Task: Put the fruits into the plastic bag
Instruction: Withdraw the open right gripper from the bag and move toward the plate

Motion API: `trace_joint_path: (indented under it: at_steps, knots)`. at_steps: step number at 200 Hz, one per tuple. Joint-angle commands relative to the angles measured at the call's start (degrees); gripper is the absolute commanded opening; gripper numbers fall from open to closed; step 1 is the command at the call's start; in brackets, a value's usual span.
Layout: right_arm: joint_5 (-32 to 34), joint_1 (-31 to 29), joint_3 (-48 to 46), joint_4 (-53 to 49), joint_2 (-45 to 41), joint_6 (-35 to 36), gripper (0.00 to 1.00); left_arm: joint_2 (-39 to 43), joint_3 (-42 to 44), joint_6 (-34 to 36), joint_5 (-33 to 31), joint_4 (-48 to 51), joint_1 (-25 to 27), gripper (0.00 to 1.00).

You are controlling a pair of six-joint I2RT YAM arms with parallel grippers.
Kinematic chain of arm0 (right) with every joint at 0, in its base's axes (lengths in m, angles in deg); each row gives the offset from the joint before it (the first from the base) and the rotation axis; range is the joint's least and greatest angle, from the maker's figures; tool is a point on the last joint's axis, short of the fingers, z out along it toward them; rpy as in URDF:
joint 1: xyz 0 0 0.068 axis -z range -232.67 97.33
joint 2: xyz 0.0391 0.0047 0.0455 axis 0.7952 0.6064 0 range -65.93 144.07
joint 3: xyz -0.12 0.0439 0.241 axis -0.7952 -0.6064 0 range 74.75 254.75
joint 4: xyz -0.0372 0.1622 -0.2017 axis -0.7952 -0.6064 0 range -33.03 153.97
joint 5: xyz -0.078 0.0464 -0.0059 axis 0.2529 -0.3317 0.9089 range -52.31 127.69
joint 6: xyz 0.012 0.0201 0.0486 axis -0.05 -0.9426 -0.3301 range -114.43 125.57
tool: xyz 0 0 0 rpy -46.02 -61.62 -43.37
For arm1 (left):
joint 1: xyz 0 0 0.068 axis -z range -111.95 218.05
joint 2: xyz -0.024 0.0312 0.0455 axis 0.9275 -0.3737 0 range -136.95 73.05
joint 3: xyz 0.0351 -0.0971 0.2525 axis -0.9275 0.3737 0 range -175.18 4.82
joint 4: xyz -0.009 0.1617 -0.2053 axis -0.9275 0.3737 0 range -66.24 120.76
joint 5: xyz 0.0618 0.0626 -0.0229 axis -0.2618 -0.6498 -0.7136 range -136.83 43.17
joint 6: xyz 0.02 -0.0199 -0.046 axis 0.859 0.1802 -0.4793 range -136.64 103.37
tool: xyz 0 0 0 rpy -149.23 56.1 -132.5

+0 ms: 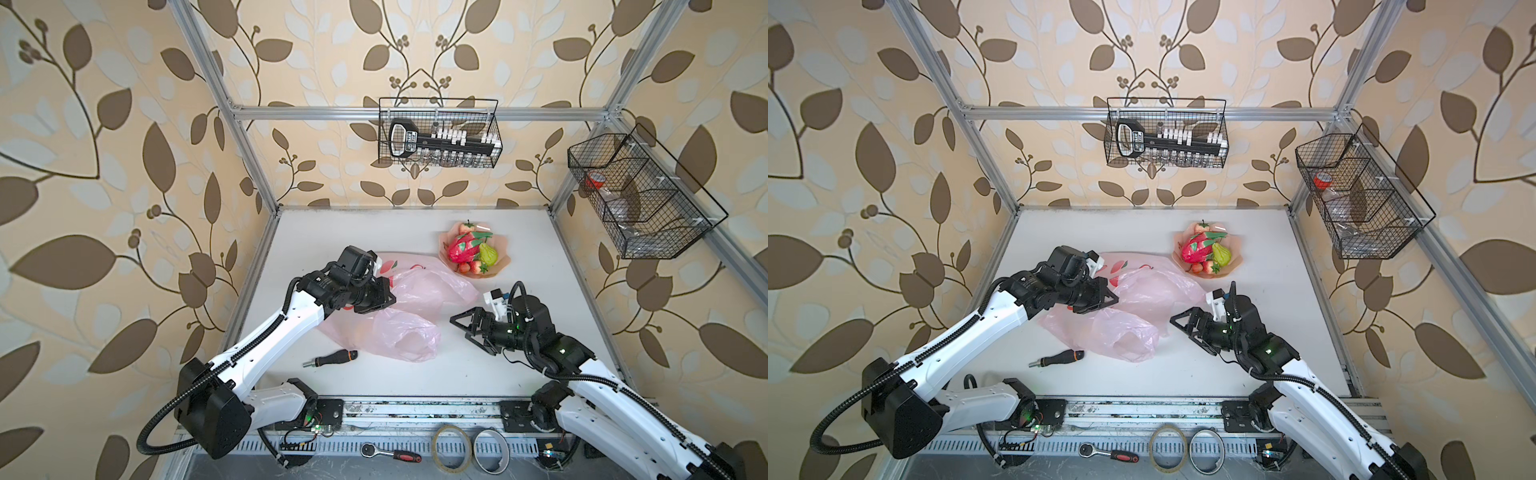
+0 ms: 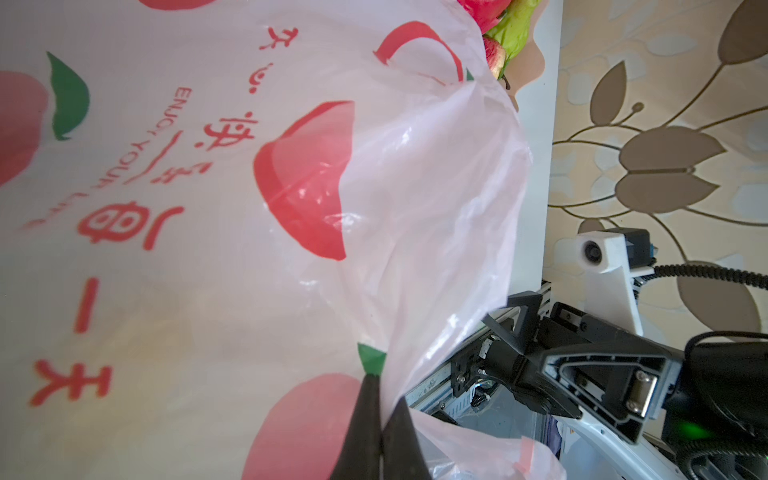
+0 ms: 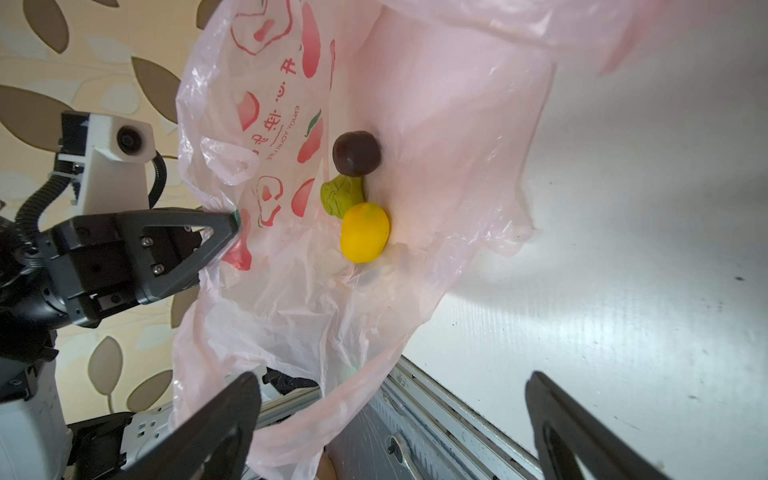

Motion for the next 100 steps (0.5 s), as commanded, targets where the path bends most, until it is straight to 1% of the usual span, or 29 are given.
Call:
trace_joint_path:
  at_steps: [1,47,89,100]
  knots:
    - [-1.2,2.7,1.8,-6.1,-1.0,3.1,1.00,1.4,-2.0,1.2,-0.3,0.6,-0.2,0.00]
    - [-5.1,11.9,7.0,-12.1,1.5,10.3,1.00,2.1,-1.6,1.3,-0.3,0.9,-0.1,0.00]
    - [-7.3,20.0,15.0,-18.5,8.5,21.5,1.00,2.9,-1.0,1.0,-0.2,0.9,-0.2,0.00]
    - [-6.5,21.7,17.8,-20.5,10.6,24.9,1.00,3.1,-0.9,1.0,-0.1,0.9,-0.1,0.00]
